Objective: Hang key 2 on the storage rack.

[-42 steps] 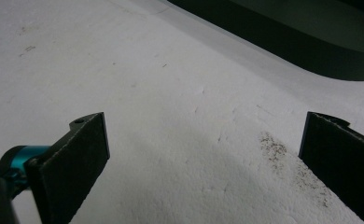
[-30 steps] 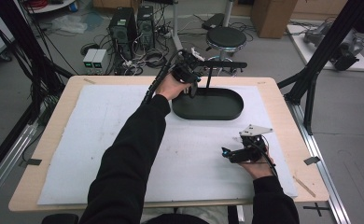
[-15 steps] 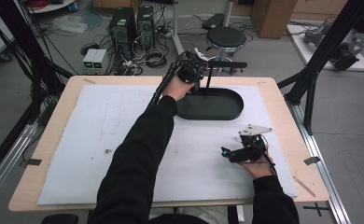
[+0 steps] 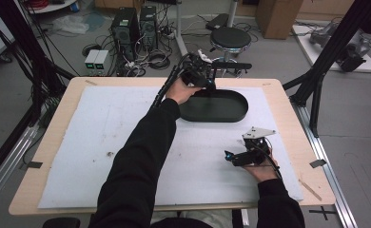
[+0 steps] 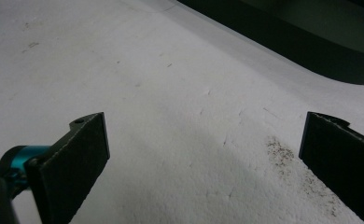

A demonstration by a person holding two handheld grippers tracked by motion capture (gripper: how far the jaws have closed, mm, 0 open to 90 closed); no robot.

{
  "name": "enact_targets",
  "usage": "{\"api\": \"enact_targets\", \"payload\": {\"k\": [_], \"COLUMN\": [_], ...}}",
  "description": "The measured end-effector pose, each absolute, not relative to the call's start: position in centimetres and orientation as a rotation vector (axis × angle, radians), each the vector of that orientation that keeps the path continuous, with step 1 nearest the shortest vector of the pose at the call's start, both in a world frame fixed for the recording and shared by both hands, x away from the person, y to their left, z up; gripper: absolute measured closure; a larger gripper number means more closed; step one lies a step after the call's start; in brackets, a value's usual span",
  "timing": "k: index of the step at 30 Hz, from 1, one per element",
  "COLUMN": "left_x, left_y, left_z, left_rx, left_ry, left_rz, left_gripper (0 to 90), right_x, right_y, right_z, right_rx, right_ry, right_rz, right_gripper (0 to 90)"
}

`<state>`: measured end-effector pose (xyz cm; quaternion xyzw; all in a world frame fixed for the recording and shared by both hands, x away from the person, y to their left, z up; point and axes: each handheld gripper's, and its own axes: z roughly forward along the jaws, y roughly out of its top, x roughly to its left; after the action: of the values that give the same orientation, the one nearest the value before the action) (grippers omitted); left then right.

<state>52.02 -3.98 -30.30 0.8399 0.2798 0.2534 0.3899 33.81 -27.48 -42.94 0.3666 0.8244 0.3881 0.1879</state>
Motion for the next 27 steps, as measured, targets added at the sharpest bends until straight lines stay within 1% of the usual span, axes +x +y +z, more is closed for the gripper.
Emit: {"api": "enact_targets", "payload": {"k": [4,5,6,9,10,12,14,16,21,27], "left_x": [51.8,51.7,51.7,51.4,51.3,51.2,51.1,51.0,50.0,49.0], "left_y": [-3.8,-3.7,-3.6,-3.6,-3.6,-3.5,-3.3,-3.0,-2.3,-0.4], "left_z": [-30.4,-30.4,-30.5,-30.6,-30.7,-30.9,-30.9,-30.9,-30.9,-31.0], "left_rx": [2.157,2.168,2.181,2.2,2.204,2.211,2.208,2.2,2.19,2.161], "left_ry": [0.652,0.639,0.624,0.593,0.593,0.592,0.601,0.6,0.585,0.591], "left_rz": [0.591,0.56,0.53,0.485,0.477,0.441,0.372,0.324,0.329,0.331], "left_gripper": [35.6,31.8,25.7,10.6,7.1,5.5,1.7,1.7,1.7,1.7], "right_x": [33.7,33.7,33.7,33.8,33.8,33.8,33.8,33.8,33.8,33.8], "right_y": [-27.5,-27.5,-27.6,-27.5,-27.5,-27.5,-27.4,-27.4,-27.4,-27.4], "right_z": [-42.9,-42.9,-42.9,-42.9,-42.9,-42.9,-42.9,-42.8,-42.9,-42.9], "right_rx": [1.038,1.042,1.04,1.041,1.042,1.043,1.041,1.036,1.034,1.046], "right_ry": [2.317,2.318,2.318,2.321,2.325,2.33,2.33,2.33,2.331,2.333], "right_rz": [1.093,1.094,1.095,1.092,1.09,1.088,1.094,1.093,1.087,1.088], "right_gripper": [0.9,0.9,0.9,0.9,0.9,1.8,2.1,2.2,2.1,2.1]}}
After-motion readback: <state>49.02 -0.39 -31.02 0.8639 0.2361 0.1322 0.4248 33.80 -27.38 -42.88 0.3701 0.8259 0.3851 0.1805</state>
